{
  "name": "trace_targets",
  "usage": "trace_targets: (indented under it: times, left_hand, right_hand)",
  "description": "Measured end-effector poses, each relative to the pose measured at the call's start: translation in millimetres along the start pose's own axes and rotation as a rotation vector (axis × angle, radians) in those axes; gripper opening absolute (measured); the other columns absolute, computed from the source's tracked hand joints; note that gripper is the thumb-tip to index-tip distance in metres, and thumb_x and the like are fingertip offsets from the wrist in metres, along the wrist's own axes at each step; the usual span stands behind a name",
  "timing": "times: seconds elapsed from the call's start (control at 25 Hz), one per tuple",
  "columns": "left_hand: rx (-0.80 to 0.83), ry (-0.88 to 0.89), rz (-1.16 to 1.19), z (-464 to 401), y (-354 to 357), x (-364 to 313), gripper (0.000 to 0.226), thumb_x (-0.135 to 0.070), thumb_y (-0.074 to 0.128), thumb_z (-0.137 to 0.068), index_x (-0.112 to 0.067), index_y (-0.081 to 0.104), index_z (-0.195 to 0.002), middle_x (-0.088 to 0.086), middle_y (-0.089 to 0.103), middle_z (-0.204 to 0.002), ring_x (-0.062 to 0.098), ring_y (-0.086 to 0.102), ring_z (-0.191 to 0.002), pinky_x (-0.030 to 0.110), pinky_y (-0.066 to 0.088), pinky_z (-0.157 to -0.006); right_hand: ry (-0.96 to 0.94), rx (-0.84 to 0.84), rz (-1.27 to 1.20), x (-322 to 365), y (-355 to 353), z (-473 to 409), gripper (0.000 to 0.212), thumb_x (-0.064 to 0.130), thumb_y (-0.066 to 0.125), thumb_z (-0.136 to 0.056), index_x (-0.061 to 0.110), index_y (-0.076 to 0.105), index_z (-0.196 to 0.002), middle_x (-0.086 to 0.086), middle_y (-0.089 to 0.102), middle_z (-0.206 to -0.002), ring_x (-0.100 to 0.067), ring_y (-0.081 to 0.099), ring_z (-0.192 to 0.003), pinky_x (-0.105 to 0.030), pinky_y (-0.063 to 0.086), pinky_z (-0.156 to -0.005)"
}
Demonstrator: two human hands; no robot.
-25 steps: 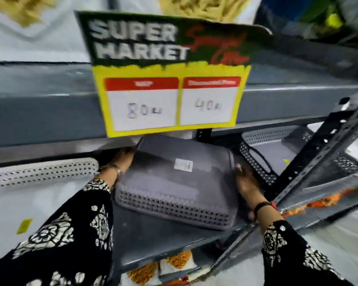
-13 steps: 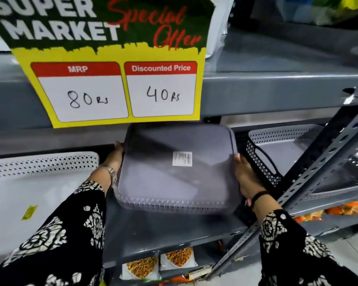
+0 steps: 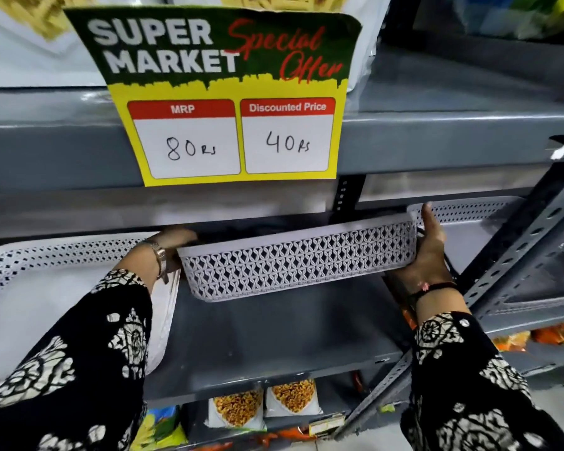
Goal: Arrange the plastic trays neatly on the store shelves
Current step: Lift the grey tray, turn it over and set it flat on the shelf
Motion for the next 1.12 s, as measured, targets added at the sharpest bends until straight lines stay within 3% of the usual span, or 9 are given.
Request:
trace_targets:
  times: [0.16, 0.28, 0.52, 0.6, 0.68, 0.76, 0.96, 1.04, 1.12]
  left_hand:
    - [-0.179, 0.026, -0.327, -20, -13, 8, 0.019, 0.008, 0.046, -0.088, 0.008, 0.062, -0.078, 0.018, 0.061, -0.073, 0.021, 0.059, -0.071, 0.031, 0.051, -0.071]
    - [-0.27, 0.095, -0.662, -14, -8, 5, 0.025, -0.002, 0.046, -0.089, 0.012, 0.061, -0.103, 0.03, 0.064, -0.111, 0.036, 0.061, -0.102, 0.042, 0.049, -0.087]
    - [-0.271, 0.057, -1.143, -1, 9, 9, 0.037, -0.011, 0.055, -0.084, 0.002, 0.054, -0.119, 0.022, 0.053, -0.129, 0.035, 0.048, -0.122, 0.037, 0.043, -0.101]
    - [-0.302, 0.072, -1.201, 1, 10, 11, 0.039, -0.012, 0.056, -0.082, -0.002, 0.053, -0.12, 0.019, 0.05, -0.13, 0.034, 0.043, -0.124, 0.037, 0.042, -0.102]
    - [-0.332, 0.081, -1.242, 5, 12, 15, 0.039, -0.012, 0.057, -0.081, -0.005, 0.053, -0.119, 0.016, 0.048, -0.128, 0.032, 0.04, -0.124, 0.037, 0.039, -0.103]
    - [-0.352, 0.081, -1.274, 6, 15, 19, 0.042, -0.015, 0.057, -0.081, -0.008, 0.051, -0.122, 0.014, 0.046, -0.128, 0.03, 0.037, -0.124, 0.036, 0.036, -0.103]
    - [-0.374, 0.073, -1.285, 9, 16, 24, 0.049, -0.013, 0.057, -0.079, -0.007, 0.046, -0.126, 0.013, 0.043, -0.13, 0.029, 0.035, -0.124, 0.035, 0.034, -0.102]
    - [-0.379, 0.083, -1.285, 11, 17, 25, 0.05, -0.012, 0.057, -0.078, -0.007, 0.044, -0.127, 0.013, 0.043, -0.131, 0.029, 0.035, -0.125, 0.035, 0.033, -0.103]
    - [-0.37, 0.094, -1.302, 11, 17, 26, 0.053, -0.012, 0.058, -0.077, -0.007, 0.042, -0.127, 0.013, 0.043, -0.131, 0.028, 0.035, -0.125, 0.035, 0.033, -0.103]
  right_hand:
    - [0.082, 0.006, 0.221, -1, 3, 7, 0.017, 0.029, 0.06, -0.074, 0.016, 0.067, -0.083, -0.001, 0.073, -0.064, -0.023, 0.066, -0.066, -0.032, 0.051, -0.067]
    - [0.117, -0.153, 0.623, -4, -19, 4, 0.018, 0.011, 0.061, -0.077, 0.003, 0.064, -0.093, -0.013, 0.071, -0.086, -0.028, 0.064, -0.07, -0.033, 0.048, -0.069]
    - [0.005, -0.437, 1.035, -8, -50, -5, 0.028, 0.009, 0.056, -0.08, -0.008, 0.061, -0.101, -0.023, 0.065, -0.109, -0.032, 0.061, -0.097, -0.035, 0.046, -0.078]
    - [-0.044, -0.444, 1.147, -8, -50, -2, 0.02, 0.013, 0.052, -0.084, -0.003, 0.064, -0.087, -0.026, 0.063, -0.11, -0.033, 0.059, -0.101, -0.032, 0.039, -0.075]
    - [-0.093, -0.45, 1.125, -12, -54, 1, 0.022, 0.013, 0.05, -0.087, 0.007, 0.057, -0.066, -0.022, 0.062, -0.095, -0.027, 0.056, -0.089, -0.029, 0.035, -0.073]
    - [-0.104, -0.497, 1.087, -16, -58, 6, 0.023, 0.011, 0.049, -0.088, 0.009, 0.055, -0.066, -0.014, 0.056, -0.091, -0.022, 0.049, -0.084, -0.027, 0.035, -0.074]
    - [-0.077, -0.536, 1.091, -21, -64, 7, 0.034, 0.008, 0.049, -0.088, 0.016, 0.05, -0.054, -0.026, 0.063, -0.111, -0.024, 0.053, -0.089, -0.03, 0.039, -0.078]
    - [-0.065, -0.536, 1.143, -23, -64, 10, 0.027, 0.009, 0.049, -0.088, 0.01, 0.058, -0.063, -0.028, 0.061, -0.116, -0.028, 0.057, -0.097, -0.029, 0.038, -0.079]
    - [-0.051, -0.518, 1.171, -23, -62, 12, 0.02, 0.008, 0.048, -0.089, -0.001, 0.065, -0.095, -0.028, 0.059, -0.12, -0.034, 0.056, -0.108, -0.03, 0.04, -0.082]
Point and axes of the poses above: each hand's wrist, its own z-axis away from the middle knuckle, its own y-axis out of the palm, x = y × z, the point moved 7 cm from there along -z, towards the middle knuckle
